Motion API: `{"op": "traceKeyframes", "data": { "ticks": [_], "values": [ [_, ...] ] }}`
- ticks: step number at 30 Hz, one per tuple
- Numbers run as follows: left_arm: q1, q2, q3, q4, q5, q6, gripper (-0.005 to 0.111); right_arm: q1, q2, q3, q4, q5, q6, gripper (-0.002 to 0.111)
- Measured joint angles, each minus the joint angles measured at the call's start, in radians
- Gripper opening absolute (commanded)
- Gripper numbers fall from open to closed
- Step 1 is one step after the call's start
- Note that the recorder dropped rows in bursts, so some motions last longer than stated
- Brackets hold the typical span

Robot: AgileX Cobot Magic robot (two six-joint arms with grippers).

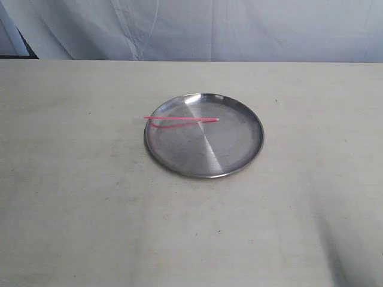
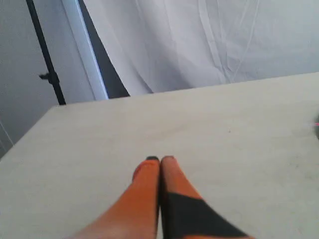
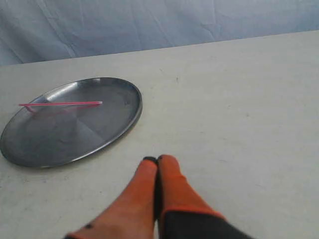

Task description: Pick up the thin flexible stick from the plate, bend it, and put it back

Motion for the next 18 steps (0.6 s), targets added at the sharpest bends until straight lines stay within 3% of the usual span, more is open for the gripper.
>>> {"op": "traceKeyframes", "data": {
  "ticks": [3, 11, 14, 18],
  "values": [
    [0.0, 0.0, 0.0, -0.037, -0.11, -0.053, 0.0, 0.0, 0.0, 0.0, 0.0, 0.0, 0.0, -0.001],
    [0.0, -0.001, 0.0, -0.487, -0.401, -0.312, 0.0, 0.0, 0.0, 0.0, 0.0, 0.0, 0.0, -0.001],
    [0.0, -0.001, 0.0, -0.587, -0.443, -0.464, 0.0, 0.0, 0.0, 0.0, 0.0, 0.0, 0.0, -0.001],
    [0.0, -0.001, -0.043, -0.593, -0.422, -0.555, 0.0, 0.0, 0.0, 0.0, 0.0, 0.0, 0.0, -0.001]
  ]
}}
